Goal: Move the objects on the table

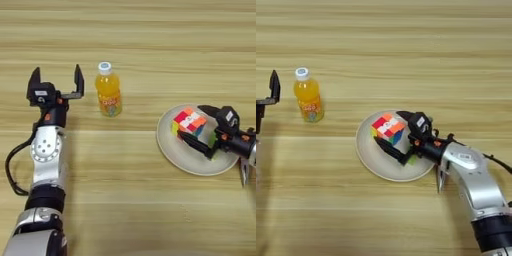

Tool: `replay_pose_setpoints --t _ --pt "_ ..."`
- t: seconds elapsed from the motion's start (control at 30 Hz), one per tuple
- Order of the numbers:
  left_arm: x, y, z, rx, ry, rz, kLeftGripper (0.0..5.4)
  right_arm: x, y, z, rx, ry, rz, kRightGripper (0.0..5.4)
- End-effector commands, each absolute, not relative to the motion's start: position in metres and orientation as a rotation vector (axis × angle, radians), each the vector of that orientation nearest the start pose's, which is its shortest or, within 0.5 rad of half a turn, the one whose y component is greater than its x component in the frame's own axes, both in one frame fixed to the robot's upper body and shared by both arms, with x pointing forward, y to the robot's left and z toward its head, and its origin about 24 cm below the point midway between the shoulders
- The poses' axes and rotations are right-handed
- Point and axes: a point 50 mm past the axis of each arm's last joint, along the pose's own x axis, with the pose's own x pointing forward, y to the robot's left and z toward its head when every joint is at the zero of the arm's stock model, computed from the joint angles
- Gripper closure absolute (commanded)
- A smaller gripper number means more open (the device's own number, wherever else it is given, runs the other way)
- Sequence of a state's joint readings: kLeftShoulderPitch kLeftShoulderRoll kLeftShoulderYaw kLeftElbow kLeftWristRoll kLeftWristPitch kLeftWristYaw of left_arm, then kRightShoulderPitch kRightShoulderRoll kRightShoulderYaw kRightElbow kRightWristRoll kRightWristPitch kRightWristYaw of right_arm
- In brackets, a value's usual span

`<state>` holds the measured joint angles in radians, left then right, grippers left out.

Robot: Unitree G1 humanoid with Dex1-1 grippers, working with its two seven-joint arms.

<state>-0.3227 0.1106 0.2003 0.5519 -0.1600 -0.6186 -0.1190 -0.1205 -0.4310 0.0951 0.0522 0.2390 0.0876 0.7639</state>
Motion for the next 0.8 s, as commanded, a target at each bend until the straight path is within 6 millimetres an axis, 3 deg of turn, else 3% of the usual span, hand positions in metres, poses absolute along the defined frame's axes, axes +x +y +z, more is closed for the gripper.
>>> replay_pose_setpoints --t 0.03,0.37,0.8 --pt "0.2978 0.1991 0.0642 -0.035 -0.401 0.069 0.02 0.2660 -0.1713 0.0545 -0.216 0.162 0.826 0.00" --pt "0.2974 0.1955 0.0645 -0.032 -0.407 0.064 0.02 0.2679 -0.1692 0.0472 -0.235 0.195 0.829 0.00" --pt "0.2960 0.1928 0.0652 -0.029 -0.412 0.058 0.00 0.2683 -0.1692 0.0451 -0.236 0.201 0.836 1.48"
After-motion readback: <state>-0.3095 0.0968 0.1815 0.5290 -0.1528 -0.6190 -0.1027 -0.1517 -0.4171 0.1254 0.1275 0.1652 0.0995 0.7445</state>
